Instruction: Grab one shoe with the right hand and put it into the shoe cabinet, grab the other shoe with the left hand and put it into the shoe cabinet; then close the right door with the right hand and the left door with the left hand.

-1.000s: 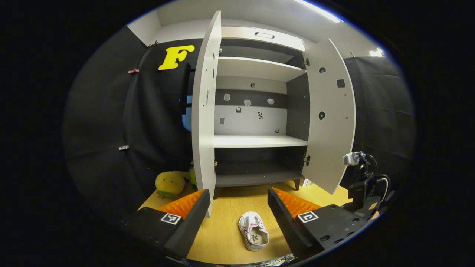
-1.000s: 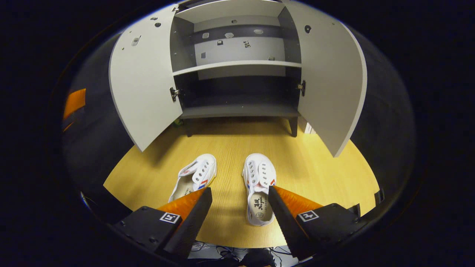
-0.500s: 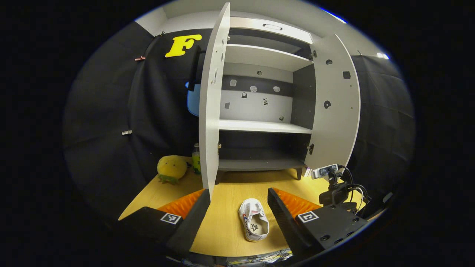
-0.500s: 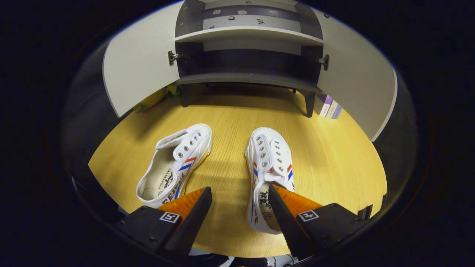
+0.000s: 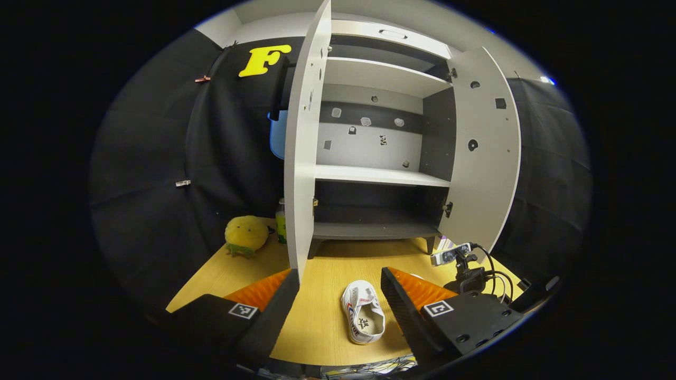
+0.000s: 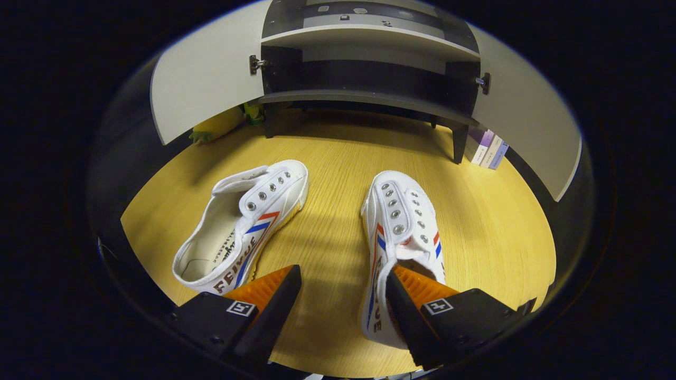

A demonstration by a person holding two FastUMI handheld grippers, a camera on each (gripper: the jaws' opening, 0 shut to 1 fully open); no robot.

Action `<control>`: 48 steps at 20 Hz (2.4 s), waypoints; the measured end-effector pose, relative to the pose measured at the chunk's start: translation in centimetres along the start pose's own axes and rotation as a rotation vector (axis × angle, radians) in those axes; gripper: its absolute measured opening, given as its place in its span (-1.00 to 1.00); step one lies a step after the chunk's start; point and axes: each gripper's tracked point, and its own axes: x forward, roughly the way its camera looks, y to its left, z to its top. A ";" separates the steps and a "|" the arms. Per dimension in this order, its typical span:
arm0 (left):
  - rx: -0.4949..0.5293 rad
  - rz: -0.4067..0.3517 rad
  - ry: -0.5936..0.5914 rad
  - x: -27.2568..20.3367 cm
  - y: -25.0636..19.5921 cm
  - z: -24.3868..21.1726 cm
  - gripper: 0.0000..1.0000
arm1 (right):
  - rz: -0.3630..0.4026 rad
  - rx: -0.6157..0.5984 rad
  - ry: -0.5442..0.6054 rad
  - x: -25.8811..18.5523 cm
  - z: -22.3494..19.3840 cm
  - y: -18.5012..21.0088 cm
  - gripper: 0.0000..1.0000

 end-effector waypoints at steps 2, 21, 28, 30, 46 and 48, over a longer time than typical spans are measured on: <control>0.009 -0.006 -0.003 0.2 -0.3 0.3 0.95 | -0.004 0.018 -0.019 0.4 0.6 -0.2 0.98; 0.034 -0.032 0.005 -0.6 -3.4 -0.2 0.95 | -0.068 0.229 -0.003 3.1 3.0 -4.0 -0.82; 0.029 -0.021 0.004 -1.5 -3.5 -0.3 0.96 | -0.037 0.295 -0.049 1.4 5.2 -4.5 -0.89; 0.024 -0.024 -0.003 -1.9 -3.6 -0.2 0.95 | -0.041 0.295 -0.066 0.3 5.9 -4.4 -0.89; 0.049 -0.050 -0.107 -2.4 -1.3 3.0 0.96 | -0.061 -0.005 -0.473 -14.2 27.2 -3.2 -0.90; 0.099 -0.049 -0.130 -2.2 -1.0 3.7 0.95 | -0.062 -0.024 -0.518 -15.6 30.3 -3.0 -0.90</control>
